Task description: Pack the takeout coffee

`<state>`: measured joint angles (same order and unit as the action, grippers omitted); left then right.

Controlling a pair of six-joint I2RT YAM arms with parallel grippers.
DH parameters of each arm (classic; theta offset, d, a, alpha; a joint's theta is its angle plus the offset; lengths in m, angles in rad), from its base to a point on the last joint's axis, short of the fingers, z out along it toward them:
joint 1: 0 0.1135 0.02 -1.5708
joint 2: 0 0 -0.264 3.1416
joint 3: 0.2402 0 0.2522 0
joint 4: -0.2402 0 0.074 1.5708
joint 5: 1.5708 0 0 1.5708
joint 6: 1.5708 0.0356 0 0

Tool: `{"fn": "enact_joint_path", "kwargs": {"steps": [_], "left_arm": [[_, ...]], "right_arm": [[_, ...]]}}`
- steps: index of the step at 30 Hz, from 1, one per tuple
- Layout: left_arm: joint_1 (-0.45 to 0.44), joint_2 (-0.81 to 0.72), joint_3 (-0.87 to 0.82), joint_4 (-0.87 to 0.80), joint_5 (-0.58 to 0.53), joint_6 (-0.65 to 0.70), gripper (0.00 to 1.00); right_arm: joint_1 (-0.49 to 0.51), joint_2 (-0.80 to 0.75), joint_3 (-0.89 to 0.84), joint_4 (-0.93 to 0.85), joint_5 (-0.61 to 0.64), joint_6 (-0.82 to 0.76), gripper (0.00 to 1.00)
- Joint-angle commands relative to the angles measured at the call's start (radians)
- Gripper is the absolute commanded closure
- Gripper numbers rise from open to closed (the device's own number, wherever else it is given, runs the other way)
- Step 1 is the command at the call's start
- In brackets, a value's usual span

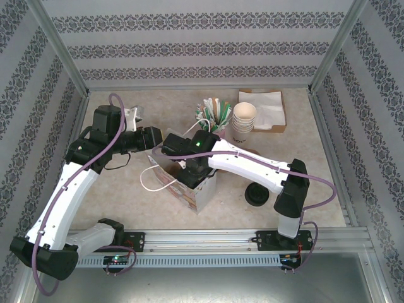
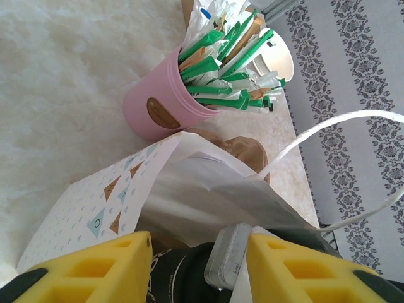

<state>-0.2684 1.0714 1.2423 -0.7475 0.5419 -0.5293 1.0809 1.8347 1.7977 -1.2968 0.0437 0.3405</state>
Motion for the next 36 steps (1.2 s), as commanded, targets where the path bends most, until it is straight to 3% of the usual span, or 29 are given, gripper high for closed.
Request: {"fn": "enact_joint_path", "kwargs": {"steps": [1,36], "left_arm": [[-0.004,-0.007,0.029,0.017,-0.009,-0.005,0.56],[-0.004,0.022,0.017,0.004,-0.015,0.006,0.56]], "right_arm": [[-0.012,-0.026,-0.019,0.015,0.012,-0.012,0.42],[-0.021,-0.004,-0.167,0.115,-0.011,-0.005,0.44]]}}
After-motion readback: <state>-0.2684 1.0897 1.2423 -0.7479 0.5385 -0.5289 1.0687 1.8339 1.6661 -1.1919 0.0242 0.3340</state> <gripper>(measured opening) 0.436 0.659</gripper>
